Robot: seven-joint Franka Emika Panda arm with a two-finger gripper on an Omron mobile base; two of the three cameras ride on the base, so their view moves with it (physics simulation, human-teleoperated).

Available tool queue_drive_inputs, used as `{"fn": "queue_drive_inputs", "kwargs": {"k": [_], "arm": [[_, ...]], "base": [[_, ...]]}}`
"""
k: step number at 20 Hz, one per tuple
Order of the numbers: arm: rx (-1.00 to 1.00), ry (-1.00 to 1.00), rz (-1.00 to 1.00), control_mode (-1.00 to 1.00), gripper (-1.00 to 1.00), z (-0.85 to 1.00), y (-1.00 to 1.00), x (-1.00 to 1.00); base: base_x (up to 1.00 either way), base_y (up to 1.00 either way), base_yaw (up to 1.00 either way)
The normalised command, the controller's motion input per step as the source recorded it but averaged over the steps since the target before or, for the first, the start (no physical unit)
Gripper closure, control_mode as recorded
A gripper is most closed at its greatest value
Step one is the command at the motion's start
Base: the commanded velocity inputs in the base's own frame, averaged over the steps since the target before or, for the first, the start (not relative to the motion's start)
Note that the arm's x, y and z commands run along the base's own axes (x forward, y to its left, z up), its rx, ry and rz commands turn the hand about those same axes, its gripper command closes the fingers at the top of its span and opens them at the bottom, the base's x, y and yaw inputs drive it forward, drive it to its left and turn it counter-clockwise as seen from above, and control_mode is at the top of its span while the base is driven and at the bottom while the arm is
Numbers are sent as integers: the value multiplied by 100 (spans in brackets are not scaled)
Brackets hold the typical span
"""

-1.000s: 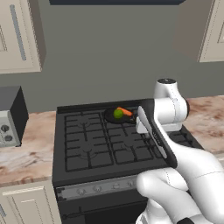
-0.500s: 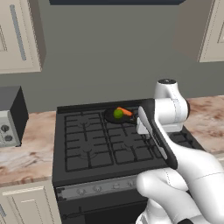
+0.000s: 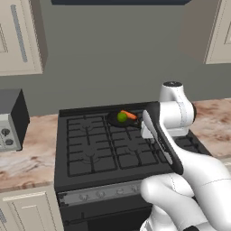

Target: Put the carrot and lime in the pan. Then turn on the rear center burner and set the heat to medium.

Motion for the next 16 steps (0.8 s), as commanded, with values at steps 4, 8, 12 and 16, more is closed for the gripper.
{"fn": "queue_drive_inputs", "kwargs": {"k": [4,8,12,16], "arm": [[0,0,0,100,-100,0,0,0],[0,0,0,100,-100,0,0,0],[0,0,0,100,-100,0,0,0],[0,0,0,100,-100,0,0,0]], "base": [[-1,2,0],[-36,11,0],[-38,5,0],[-4,27,0]]}}
